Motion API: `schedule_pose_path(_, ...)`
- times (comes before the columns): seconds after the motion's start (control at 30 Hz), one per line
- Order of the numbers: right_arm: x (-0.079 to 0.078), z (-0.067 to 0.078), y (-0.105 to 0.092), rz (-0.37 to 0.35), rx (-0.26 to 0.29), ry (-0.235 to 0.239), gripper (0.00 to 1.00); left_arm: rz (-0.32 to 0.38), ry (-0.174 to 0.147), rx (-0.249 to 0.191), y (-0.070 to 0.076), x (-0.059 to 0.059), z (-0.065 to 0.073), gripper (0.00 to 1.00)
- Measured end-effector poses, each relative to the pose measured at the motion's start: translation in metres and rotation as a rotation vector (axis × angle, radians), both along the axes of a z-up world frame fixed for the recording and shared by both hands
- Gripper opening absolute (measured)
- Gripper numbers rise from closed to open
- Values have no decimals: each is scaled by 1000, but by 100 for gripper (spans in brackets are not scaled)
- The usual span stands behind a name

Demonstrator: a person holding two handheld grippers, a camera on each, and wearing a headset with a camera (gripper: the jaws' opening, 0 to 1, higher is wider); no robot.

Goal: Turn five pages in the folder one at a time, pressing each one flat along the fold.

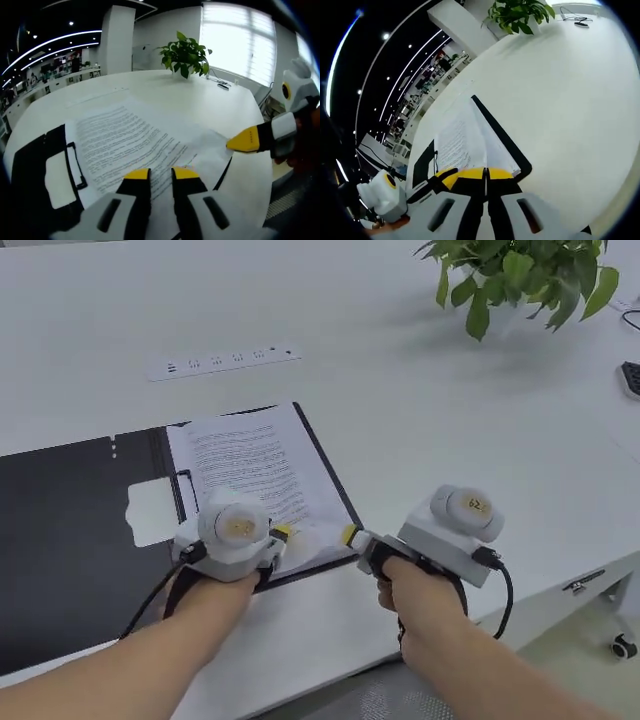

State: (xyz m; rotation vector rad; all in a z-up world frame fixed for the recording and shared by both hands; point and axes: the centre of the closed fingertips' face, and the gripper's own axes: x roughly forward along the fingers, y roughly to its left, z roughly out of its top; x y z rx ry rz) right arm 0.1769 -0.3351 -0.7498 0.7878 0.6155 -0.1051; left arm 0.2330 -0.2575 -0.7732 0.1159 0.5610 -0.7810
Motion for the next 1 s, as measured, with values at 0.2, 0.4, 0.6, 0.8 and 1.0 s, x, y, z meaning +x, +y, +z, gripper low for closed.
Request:
schedule_pose_path(0.2, 2, 19, 11, 15, 22, -45, 0, 26, -24, -59, 20, -4, 22, 21)
schedule_pose_path(0.4, 6, 40, 22, 35, 26, -96, 0, 48, -63, -75, 45, -6, 42, 23)
schedule_pose_path(0.6, 7, 62, 36, 65, 22, -143, 0, 76, -99, -83, 70, -8, 59, 26)
schedule_pose_path(0.8, 9, 84, 52, 98, 11, -197, 0, 115, -141, -111, 95, -11, 80, 26)
schedule_pose_path(1.0, 10, 102, 72, 142, -1, -238, 0, 149, -177, -142, 116, -14, 101, 27)
